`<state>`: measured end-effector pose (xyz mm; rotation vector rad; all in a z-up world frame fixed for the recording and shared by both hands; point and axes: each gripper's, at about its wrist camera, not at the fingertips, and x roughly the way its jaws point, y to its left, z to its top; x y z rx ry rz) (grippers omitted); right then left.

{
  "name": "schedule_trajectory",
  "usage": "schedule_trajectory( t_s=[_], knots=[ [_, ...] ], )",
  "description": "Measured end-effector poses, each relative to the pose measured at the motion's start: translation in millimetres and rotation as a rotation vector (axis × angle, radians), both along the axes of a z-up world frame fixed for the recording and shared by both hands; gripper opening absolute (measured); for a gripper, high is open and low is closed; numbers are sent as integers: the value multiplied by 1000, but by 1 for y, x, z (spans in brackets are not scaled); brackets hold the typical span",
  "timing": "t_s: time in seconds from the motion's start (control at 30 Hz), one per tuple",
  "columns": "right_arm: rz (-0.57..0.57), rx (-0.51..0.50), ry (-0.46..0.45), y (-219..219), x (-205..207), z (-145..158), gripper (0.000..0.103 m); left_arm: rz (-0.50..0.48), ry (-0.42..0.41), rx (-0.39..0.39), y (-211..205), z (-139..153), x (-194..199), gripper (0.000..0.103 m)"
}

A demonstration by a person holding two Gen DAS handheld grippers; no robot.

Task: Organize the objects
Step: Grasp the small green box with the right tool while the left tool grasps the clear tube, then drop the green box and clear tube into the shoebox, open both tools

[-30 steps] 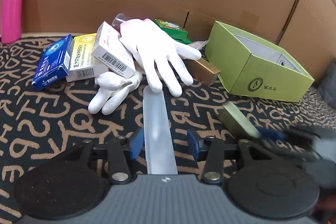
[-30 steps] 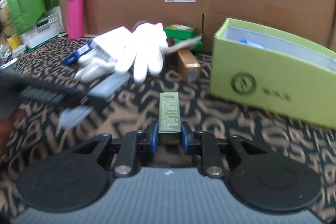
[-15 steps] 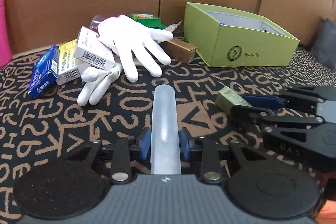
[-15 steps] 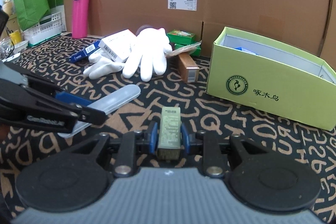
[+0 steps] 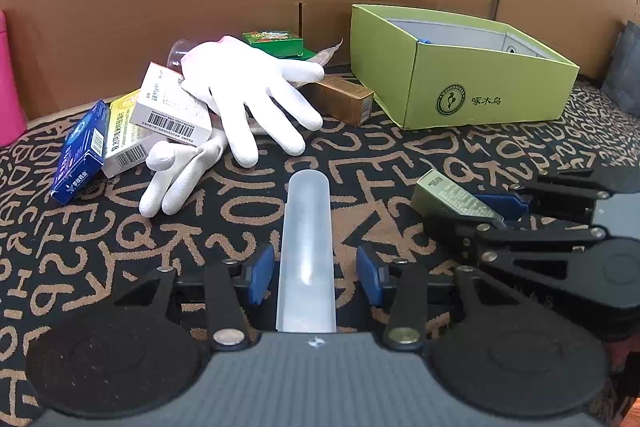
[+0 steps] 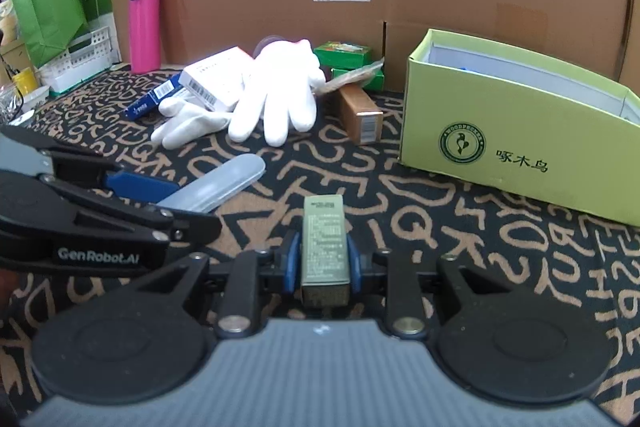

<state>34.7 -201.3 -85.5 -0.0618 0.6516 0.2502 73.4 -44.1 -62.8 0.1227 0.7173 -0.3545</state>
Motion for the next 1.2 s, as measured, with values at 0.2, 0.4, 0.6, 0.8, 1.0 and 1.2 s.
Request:
schedule_trajectory(
  t_s=[0.2, 0.4, 0.6, 0.8, 1.0, 1.2],
  knots=[
    [-13, 28, -10, -4, -7, 2, 22, 15, 14, -21, 4, 3, -4, 29],
    [-38, 63, -56, -18, -22, 15, 22, -2, 8, -81, 4, 19, -13, 29],
    [-84, 76, -163, -43, -35, 50, 22, -92, -82, -172, -14, 63, -15, 29],
    [-165, 36, -297, -79, -37, 93, 22, -220, -153, -266, -55, 112, 10, 29],
    [-269, -45, -371, -119, -18, 122, 22, -293, -182, -303, -112, 139, 55, 29],
    [-361, -81, -353, -162, 26, 123, 22, -320, -136, -312, -167, 132, 109, 29]
  ],
)
